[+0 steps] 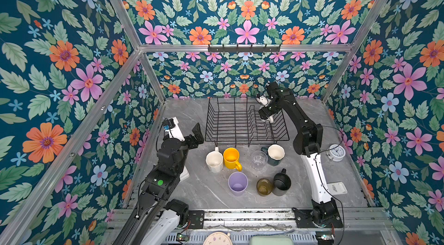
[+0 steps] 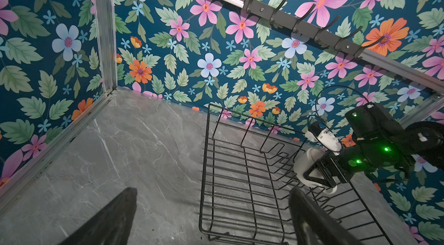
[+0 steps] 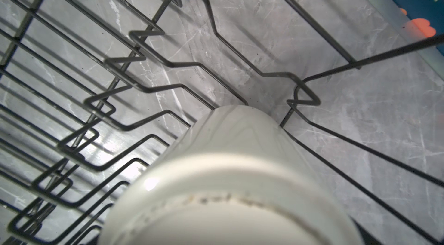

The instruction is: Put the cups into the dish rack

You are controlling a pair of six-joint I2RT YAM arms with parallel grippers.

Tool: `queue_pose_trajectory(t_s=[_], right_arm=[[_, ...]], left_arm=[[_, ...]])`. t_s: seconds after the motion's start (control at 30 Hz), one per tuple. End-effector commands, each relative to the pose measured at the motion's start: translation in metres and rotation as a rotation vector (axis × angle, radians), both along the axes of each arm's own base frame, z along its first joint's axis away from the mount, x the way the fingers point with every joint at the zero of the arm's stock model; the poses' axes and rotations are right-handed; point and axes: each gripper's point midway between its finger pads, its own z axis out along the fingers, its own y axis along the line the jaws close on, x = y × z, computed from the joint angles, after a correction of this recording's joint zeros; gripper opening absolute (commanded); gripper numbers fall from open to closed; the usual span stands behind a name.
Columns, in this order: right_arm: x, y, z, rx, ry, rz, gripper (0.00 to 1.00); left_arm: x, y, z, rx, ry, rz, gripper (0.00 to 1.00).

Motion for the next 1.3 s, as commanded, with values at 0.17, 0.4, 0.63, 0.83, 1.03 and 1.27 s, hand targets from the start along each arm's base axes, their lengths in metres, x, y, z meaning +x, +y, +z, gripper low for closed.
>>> queue_pose_trajectory(t_s=[0.17,0.4,0.63,0.83,1.03,1.27], right_arm=[[-0.004,0.001,0.016,0.013,-0.012,-0.011,0.79],[-0.01,0.0,0.032,0.012,-0.031,0.016,0.59],[-0.011,-0.005,0.046,-0.023,-0.068,0.047,0.54],[-0.007,-0.004,0.048,-0.021,-0.092,0.108,0.54],[-0.005,-0.006,0.031,-0.014,-0.068,0.127,0.55],[-0.005,-0.001,0.01,0.009,-0.026,0.144,0.63]], left_arm=[[-0.001,0.001,0.004,-0.009,-0.017,0.005,1.0],[-0.002,0.002,0.005,-0.012,-0.021,0.002,1.0],[-0.003,0.001,0.005,-0.012,-0.022,-0.001,1.0],[-0.003,0.001,0.005,-0.01,-0.02,-0.003,1.0],[-0.001,-0.001,0.005,-0.01,-0.017,-0.007,1.0],[0.001,-0.002,0.004,-0.016,-0.012,-0.011,1.0]])
